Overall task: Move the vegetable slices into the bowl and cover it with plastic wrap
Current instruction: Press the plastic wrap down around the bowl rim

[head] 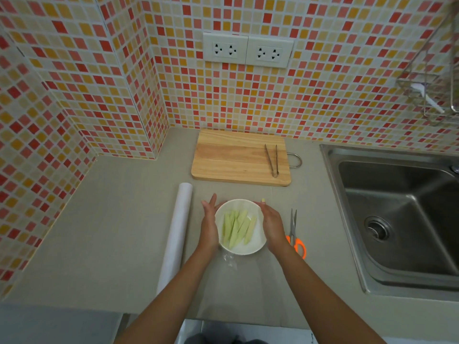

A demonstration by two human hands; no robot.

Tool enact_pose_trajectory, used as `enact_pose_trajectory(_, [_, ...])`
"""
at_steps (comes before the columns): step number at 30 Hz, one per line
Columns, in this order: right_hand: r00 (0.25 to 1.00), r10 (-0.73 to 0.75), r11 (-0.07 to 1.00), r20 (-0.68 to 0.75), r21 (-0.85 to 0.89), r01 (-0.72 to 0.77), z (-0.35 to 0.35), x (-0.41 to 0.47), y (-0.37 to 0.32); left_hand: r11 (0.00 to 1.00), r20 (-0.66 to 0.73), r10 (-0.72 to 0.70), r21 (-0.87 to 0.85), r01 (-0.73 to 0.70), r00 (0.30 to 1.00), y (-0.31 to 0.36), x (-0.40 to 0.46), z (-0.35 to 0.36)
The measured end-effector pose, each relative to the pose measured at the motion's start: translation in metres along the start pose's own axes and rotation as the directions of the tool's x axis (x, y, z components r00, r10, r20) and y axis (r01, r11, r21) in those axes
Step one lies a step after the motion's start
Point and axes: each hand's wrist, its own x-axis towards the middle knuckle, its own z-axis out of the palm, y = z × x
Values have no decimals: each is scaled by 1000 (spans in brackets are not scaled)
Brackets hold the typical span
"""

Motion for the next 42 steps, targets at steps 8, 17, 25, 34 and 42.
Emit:
enact_pose_trajectory(8, [978, -76, 996, -192, -62, 66, -5, -3, 6, 888, -73, -45, 455, 74, 996, 11, 22, -4])
enact_pose_trajectory(17, [981, -93, 994, -172, -67, 82, -8, -3, 9, 718, -50, -148, 682, 142, 988, 15, 37, -13])
enact_pose_trajectory(25, [982, -106, 992, -156, -88, 93, -10, -2, 10, 739, 20, -180, 662, 122, 983, 12, 39, -11])
enact_pose_trajectory(34, [987, -130, 991, -90, -53, 125, -18, -4, 15, 717, 19, -227, 680, 153, 974, 6, 36, -9])
enact_pose_trajectory(42, [987, -137, 991, -80, -16, 136, -22, -4, 16, 722, -51, -174, 672, 163, 983, 0, 34, -9])
